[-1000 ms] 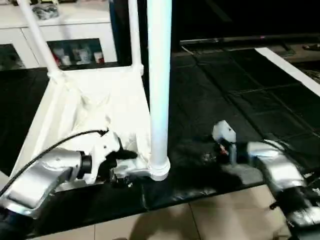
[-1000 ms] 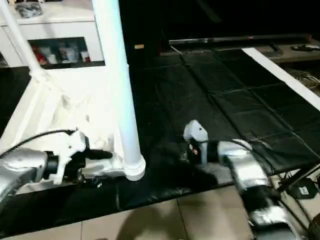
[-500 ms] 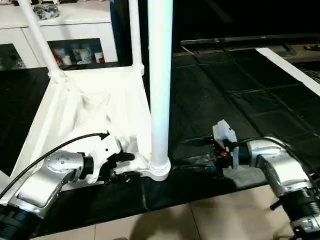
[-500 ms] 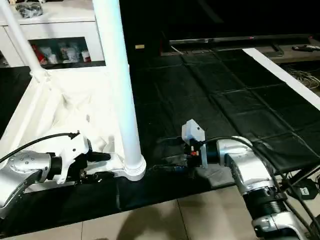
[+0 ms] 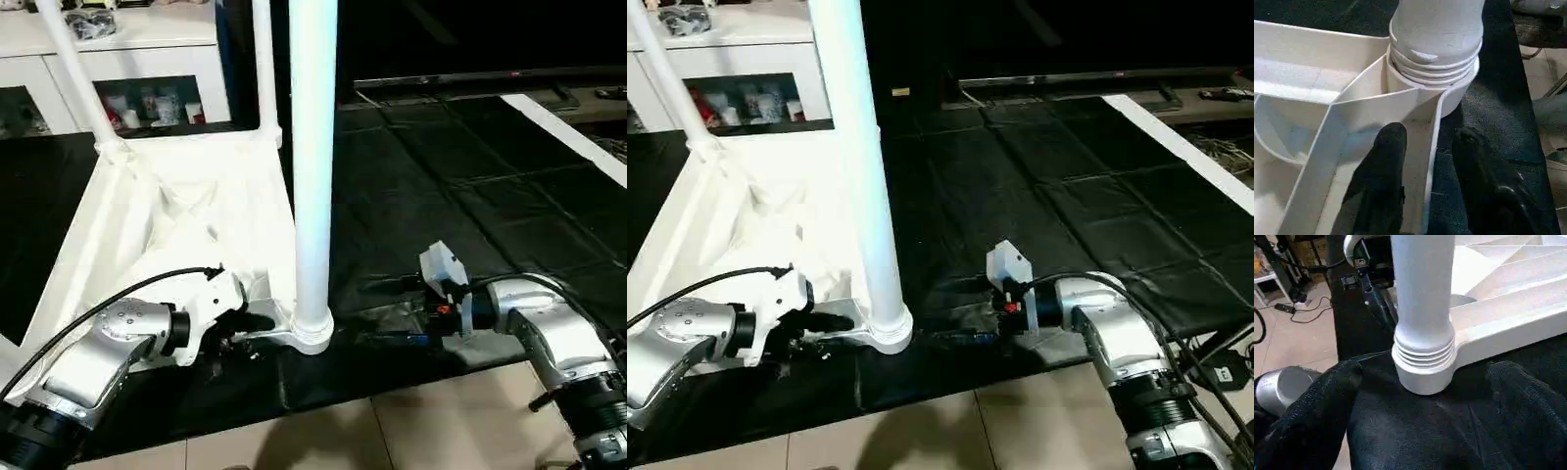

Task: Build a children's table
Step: Rotate leg to tighten

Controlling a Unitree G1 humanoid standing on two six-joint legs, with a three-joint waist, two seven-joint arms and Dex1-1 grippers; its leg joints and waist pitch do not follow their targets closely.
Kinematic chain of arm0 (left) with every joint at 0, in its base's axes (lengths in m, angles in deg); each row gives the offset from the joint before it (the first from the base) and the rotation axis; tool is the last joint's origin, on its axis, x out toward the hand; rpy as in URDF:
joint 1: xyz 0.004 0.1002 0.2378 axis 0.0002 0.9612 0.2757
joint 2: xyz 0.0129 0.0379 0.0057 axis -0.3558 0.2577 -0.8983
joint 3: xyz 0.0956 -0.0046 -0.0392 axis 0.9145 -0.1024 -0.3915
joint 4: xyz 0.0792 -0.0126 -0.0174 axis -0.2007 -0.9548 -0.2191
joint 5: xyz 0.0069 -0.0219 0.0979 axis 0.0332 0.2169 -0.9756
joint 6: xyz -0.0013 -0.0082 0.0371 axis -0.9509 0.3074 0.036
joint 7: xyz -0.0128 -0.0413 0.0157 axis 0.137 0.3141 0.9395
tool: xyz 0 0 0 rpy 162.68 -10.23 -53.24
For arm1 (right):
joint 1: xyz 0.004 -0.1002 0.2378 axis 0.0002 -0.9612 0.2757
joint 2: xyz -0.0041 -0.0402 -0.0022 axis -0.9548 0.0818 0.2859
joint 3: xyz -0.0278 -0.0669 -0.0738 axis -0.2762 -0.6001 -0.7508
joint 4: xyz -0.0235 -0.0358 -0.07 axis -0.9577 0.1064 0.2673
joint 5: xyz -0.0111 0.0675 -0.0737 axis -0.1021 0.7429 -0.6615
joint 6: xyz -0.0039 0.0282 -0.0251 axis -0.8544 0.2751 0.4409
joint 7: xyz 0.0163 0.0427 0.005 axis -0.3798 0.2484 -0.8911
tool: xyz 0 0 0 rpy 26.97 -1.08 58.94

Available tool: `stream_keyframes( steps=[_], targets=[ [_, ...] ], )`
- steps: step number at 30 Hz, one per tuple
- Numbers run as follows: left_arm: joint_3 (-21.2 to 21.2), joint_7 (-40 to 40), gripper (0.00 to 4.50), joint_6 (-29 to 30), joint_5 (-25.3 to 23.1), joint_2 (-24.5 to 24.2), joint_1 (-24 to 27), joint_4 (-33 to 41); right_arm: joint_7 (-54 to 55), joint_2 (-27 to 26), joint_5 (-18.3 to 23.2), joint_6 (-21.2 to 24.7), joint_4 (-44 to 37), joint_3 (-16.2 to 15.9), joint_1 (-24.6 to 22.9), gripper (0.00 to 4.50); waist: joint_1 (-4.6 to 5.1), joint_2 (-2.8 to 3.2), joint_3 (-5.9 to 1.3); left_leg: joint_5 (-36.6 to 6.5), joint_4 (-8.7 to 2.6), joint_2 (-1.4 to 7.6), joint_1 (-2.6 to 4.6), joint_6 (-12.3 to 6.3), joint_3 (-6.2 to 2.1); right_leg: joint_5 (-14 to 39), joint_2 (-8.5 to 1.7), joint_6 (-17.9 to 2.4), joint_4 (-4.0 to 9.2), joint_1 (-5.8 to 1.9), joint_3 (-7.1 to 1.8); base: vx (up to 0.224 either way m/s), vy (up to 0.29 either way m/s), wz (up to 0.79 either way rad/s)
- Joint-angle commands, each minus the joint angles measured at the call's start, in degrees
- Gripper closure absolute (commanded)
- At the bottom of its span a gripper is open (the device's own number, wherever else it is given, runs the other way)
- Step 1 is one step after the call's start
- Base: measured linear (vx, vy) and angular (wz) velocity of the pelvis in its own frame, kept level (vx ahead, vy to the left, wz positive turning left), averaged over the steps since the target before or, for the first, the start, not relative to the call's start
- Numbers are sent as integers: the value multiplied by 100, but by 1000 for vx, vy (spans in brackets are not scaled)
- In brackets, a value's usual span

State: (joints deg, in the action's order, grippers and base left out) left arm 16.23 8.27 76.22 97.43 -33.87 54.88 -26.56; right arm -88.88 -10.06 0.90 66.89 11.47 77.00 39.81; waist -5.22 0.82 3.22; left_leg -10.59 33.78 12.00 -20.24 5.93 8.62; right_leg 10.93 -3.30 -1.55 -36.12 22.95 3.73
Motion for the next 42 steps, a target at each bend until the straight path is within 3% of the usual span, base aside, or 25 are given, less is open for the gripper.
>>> stream_keyframes(
  steps=[1, 3, 13, 18, 24, 26, 31, 32, 37, 42],
  targets=[
    [60, 34, 309, -6, -66, -39, 17, -34, -48, 18, 28, -6, 10, -24, 31, 0, -25, 58, -358, -1336, -374, 68, -10, -186, 30, 1680, -362, -985, 532, -296, -252, 0, 0, 0],
    [46, 54, 340, -4, -62, -45, 18, -58, -46, 5, 12, -19, 20, -30, 29, 0, -24, 52, -361, -1321, -373, 67, -14, -186, 30, 1645, -360, -989, 526, -300, -251, 0, 0, 0],
    [74, 264, 406, -85, -207, -194, 73, -144, 0, -19, -36, -80, -12, -79, -11, 0, -20, 44, -357, -1328, -379, 69, -14, -189, 27, 1714, -364, -962, 532, -298, -253, 0, 0, 0],
    [115, 358, 447, -132, -214, -205, 69, -142, 111, -143, -64, -189, 87, -75, 63, 0, -7, 44, -376, -1191, -376, 73, -31, -187, 25, 1409, -362, -1055, 491, -307, -249, 0, 0, 0],
    [245, 615, 447, -279, -238, -203, -2, -192, 377, -458, -95, -324, 376, -22, 390, 0, 4, 54, -372, -1224, -373, 73, -4, -149, 36, 1408, -371, -1116, 481, -295, -259, 0, 0, 0],
    [359, 821, 447, -432, -276, -131, -125, -287, 350, -643, -76, -308, 548, -78, 632, 0, 6, 29, -372, -1224, -372, 70, 0, -157, 39, 1413, -373, -1125, 480, -290, -261, 0, 0, 0],
    [547, 1127, 447, -624, -414, -91, -370, -501, -90, -835, 137, -36, 669, -223, 868, 0, -39, 53, -398, -1094, -363, 85, 14, -189, 50, 959, -365, -1240, 426, -294, -261, 0, 0, 0],
    [576, 1165, 450, -657, -443, -89, -406, -535, -162, -855, 141, -22, 708, -257, 907, 30, -44, 54, -395, -1096, -365, 85, 8, -183, 50, 947, -369, -1248, 426, -297, -261, 0, 0, 0],
    [695, 1340, 450, -809, -604, -18, -683, -792, -688, -982, 36, 15, 1171, -551, 1190, 68, -129, 26, -388, -1229, -370, 96, 35, -116, 61, 1234, -398, -1201, 456, -285, -272, 0, 0, 0],
    [729, 1401, 450, -908, -677, 33, -829, -953, -825, -1089, -99, -75, 1585, -619, 1379, 116, -157, 40, -394, -1245, -378, 101, 30, -64, 51, 1289, -406, -1186, 447, -287, -270, 0, 0, 0]
  ],
)
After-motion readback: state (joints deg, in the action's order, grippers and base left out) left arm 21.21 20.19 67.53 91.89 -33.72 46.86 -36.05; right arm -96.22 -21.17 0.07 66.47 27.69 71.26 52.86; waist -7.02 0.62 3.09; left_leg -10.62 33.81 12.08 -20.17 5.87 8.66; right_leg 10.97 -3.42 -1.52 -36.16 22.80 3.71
